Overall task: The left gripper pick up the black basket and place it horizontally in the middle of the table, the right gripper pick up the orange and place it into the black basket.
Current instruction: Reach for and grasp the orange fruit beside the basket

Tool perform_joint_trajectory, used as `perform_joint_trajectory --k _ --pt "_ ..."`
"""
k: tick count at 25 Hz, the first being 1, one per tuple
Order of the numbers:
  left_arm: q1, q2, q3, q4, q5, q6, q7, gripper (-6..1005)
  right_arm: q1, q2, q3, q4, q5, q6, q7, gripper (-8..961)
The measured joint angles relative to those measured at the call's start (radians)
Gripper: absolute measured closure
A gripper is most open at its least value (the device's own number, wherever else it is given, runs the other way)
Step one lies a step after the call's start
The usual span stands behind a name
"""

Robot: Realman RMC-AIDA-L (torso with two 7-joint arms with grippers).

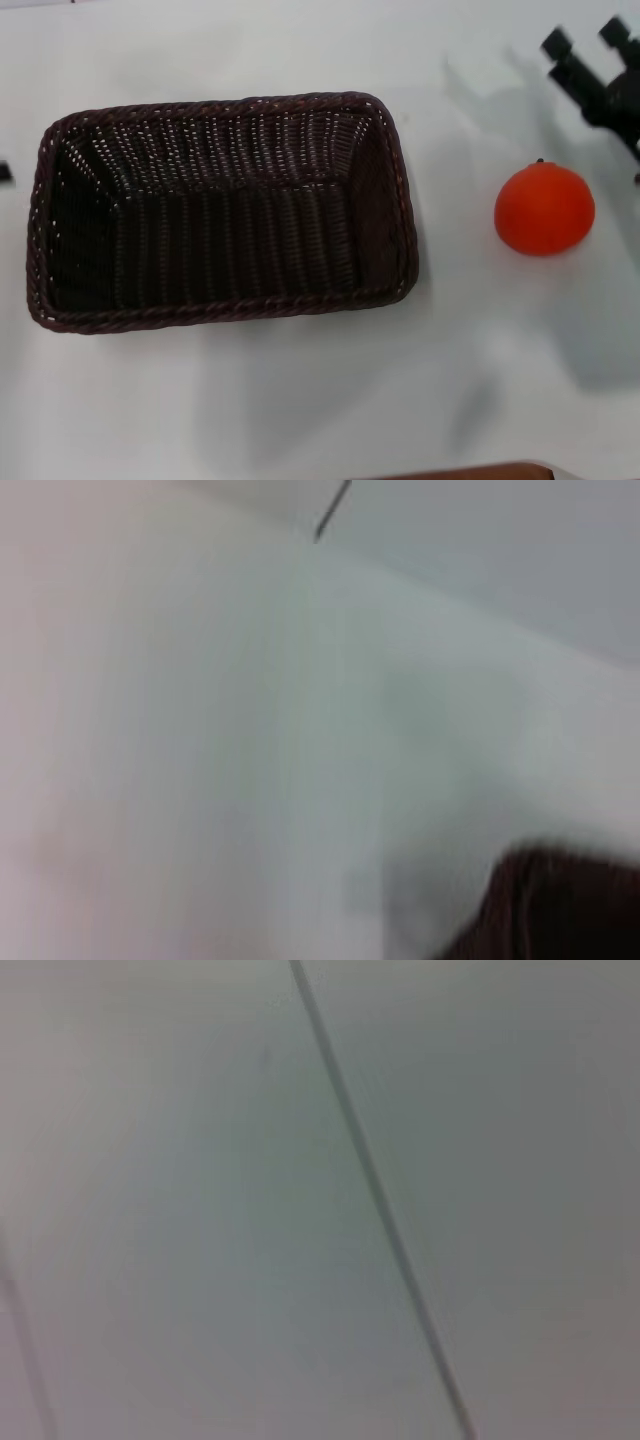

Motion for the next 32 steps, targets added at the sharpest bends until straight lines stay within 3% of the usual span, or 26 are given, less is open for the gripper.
perform_joint_trajectory --k 3,5,9,13,19,32 --pt "-0.008 -0.001 -0.116 0.021 -0.144 0.022 0.119 247 -0.029 -0.006 -0.061 0.003 -0.030 0.003 0.000 69" --pt "-0.008 -0.003 -0.193 0.071 -0.310 0.041 0.234 107 -0.043 -0.007 -0.076 0.000 -0.047 -0.001 0.002 74" --pt "-0.004 -0.002 -0.270 0.190 -0.552 0.048 0.416 107 -0.074 -0.008 -0.078 -0.009 -0.075 -0.001 0.023 85" --pt "-0.001 -0.002 -0.324 0.383 -0.811 0.015 0.692 107 -0.115 -0.026 -0.080 -0.003 -0.118 0.030 0.072 96" --pt "-0.019 0.002 -0.370 0.560 -0.948 -0.029 0.878 108 -0.153 -0.054 -0.081 -0.011 -0.183 0.066 0.136 113" --pt "-0.009 0.001 -0.390 0.611 -0.999 -0.076 0.899 114 -0.120 -0.049 -0.120 -0.011 -0.187 -0.085 0.131 148"
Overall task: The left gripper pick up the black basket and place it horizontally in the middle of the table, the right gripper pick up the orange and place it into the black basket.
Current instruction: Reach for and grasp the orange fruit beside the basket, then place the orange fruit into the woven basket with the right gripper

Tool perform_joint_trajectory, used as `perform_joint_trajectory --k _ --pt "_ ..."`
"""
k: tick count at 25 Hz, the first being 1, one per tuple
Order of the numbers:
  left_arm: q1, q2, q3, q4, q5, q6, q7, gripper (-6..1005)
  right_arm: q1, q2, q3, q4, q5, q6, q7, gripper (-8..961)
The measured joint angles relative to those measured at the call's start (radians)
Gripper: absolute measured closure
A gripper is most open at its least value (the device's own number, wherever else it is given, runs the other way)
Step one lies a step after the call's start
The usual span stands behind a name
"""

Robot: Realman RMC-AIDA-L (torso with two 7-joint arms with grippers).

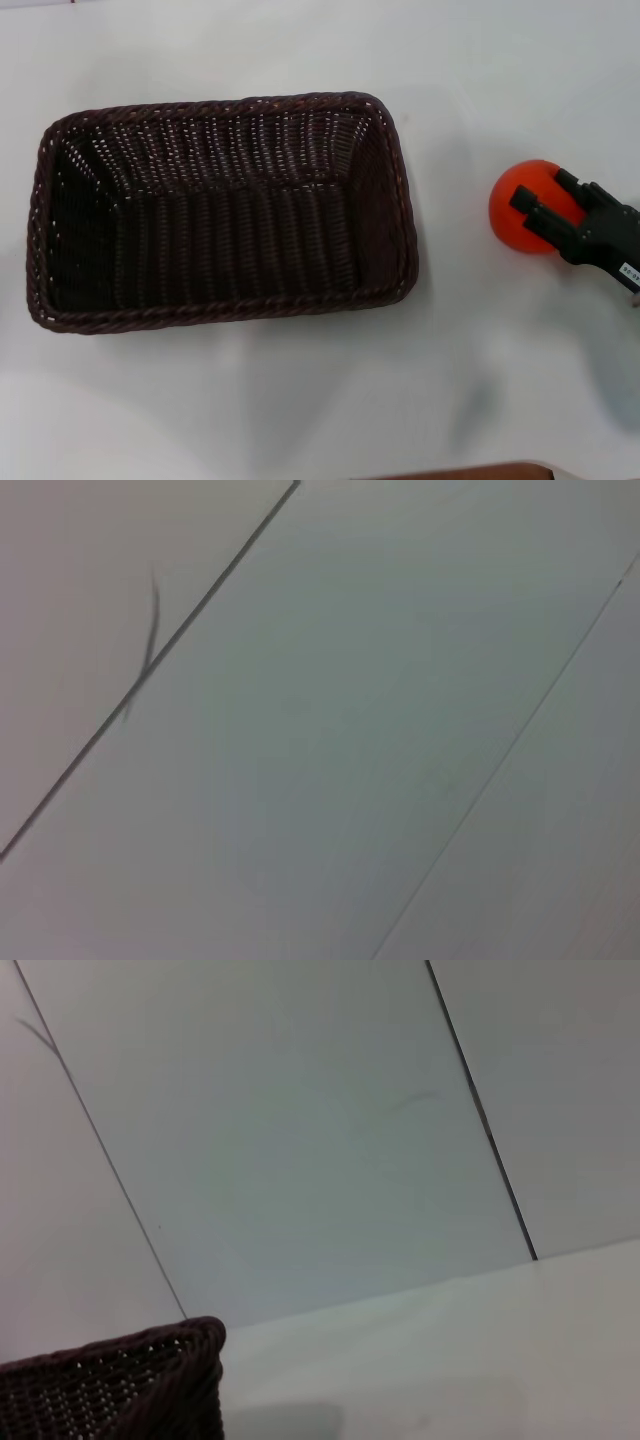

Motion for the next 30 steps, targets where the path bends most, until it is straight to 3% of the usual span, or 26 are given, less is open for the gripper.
perform_joint_trajectory --k 4,13,18,21,30 --pt "0.009 -0.001 -0.014 0.009 -0.014 -0.005 -0.001 113 0.003 -0.004 -0.002 -0.001 0.000 -0.005 0.004 159" --pt "-0.001 0.003 -0.035 0.052 -0.017 -0.016 -0.002 114 0.006 -0.006 -0.002 0.003 0.000 -0.009 0.025 401" --pt "-0.007 0.003 -0.035 0.055 -0.017 -0.016 -0.003 114 0.007 -0.007 0.002 0.002 0.000 -0.008 0.034 641" --pt "-0.008 0.003 -0.032 0.063 -0.018 -0.016 -0.003 114 0.001 -0.008 0.005 0.009 0.002 0.020 0.035 720" --pt "-0.011 0.003 -0.035 0.071 -0.019 -0.017 -0.001 114 -0.022 -0.057 0.105 0.033 0.011 0.281 0.084 835"
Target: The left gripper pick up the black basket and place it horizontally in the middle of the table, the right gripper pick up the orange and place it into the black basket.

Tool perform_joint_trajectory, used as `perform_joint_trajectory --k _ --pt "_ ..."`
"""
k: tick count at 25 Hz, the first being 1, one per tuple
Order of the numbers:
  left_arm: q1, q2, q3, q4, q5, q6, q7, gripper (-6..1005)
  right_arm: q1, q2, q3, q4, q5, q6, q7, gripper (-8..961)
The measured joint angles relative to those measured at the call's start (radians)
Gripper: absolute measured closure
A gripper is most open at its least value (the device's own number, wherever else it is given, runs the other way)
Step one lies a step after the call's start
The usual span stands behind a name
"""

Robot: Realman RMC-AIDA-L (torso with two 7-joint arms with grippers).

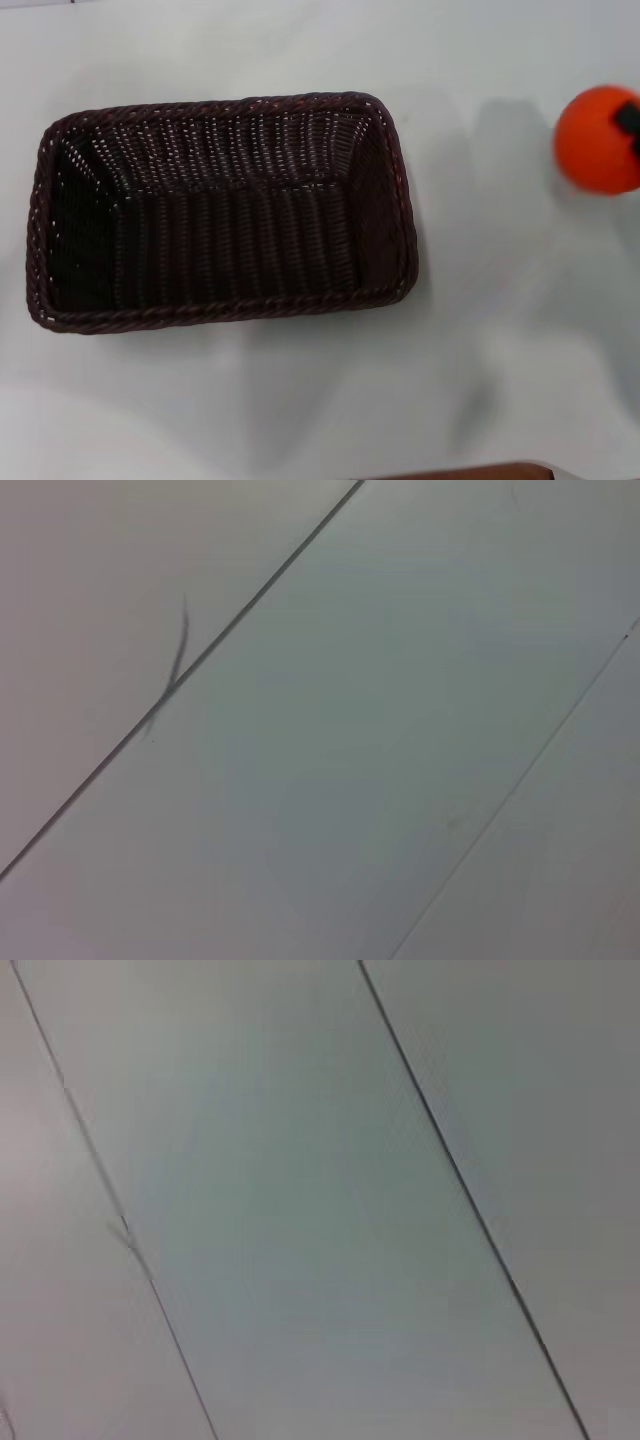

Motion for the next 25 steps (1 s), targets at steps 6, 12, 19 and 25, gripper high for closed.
perform_joint_trajectory --k 6,12,19,25 --pt "0.004 -0.001 -0.004 0.024 -0.001 -0.002 0.021 114 -0.004 0.001 -0.013 0.217 -0.060 0.108 0.097 876" --pt "-0.003 -0.002 -0.027 0.072 -0.004 -0.004 0.090 113 0.121 0.024 -0.015 0.385 -0.301 0.067 0.240 886" --pt "-0.005 -0.003 -0.027 0.136 -0.015 -0.006 0.178 114 0.279 0.054 -0.010 0.346 -0.499 -0.087 0.380 844" --pt "0.002 -0.003 -0.030 0.214 -0.045 -0.012 0.276 114 0.286 0.064 0.041 0.356 -0.529 -0.108 0.384 602"
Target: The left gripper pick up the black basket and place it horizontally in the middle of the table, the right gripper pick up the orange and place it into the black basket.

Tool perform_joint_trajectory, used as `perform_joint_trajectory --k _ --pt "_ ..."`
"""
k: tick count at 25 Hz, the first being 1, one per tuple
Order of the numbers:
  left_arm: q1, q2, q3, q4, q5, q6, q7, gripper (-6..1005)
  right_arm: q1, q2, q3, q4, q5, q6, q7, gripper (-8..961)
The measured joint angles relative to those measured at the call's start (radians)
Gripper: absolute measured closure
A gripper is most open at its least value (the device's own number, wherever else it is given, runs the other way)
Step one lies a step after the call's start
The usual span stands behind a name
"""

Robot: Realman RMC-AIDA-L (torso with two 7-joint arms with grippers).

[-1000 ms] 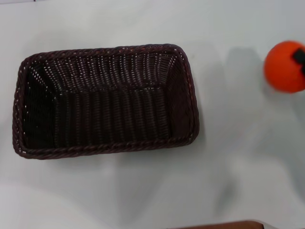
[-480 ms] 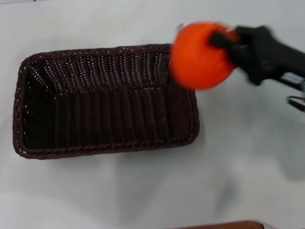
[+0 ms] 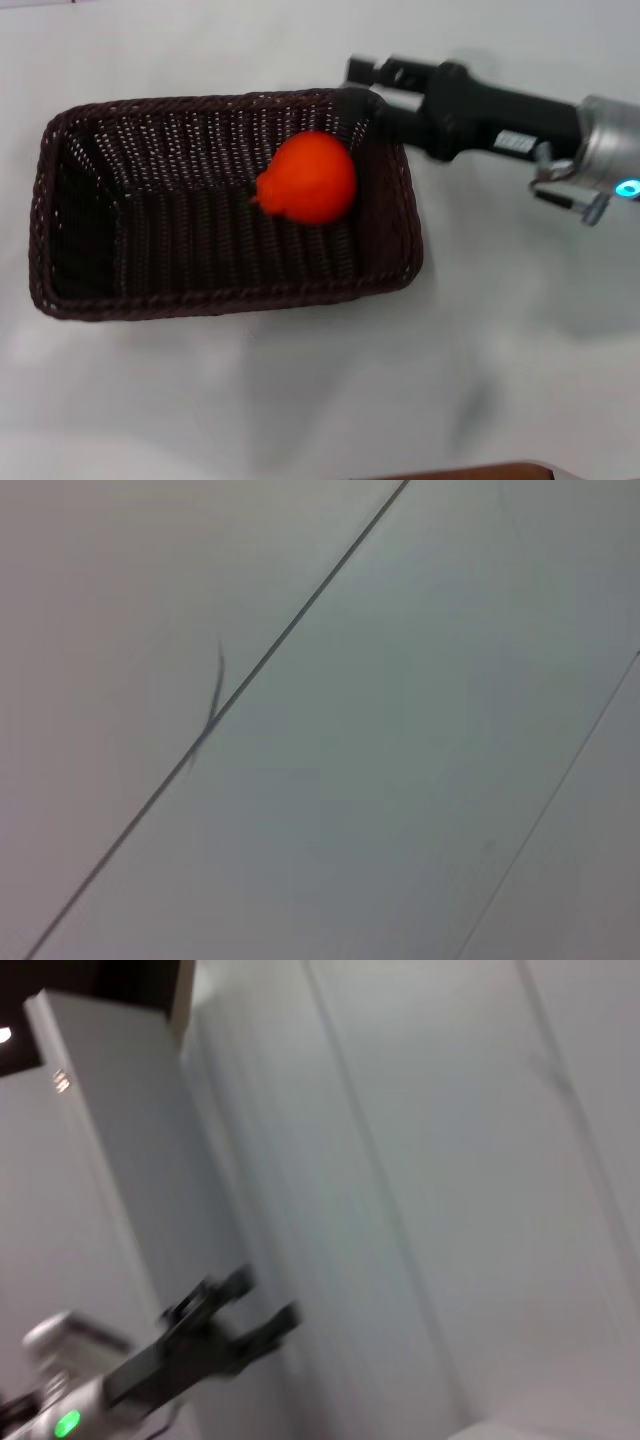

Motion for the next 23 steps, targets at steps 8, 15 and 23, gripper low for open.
perform_joint_trajectory --k 8,15,23 --pt "0.001 0.000 -0.051 0.162 -0.033 -0.013 0.302 114 -0.104 0.046 0.373 -0.057 0.006 -0.005 -0.224 246" --pt "-0.006 -0.003 -0.176 0.371 -0.036 -0.037 0.715 113 -0.122 0.054 0.551 -0.317 0.244 0.018 -0.502 96" --pt "0.004 -0.003 -0.223 0.406 -0.030 0.036 0.776 113 -0.102 0.062 0.563 -0.440 0.361 0.022 -0.701 6"
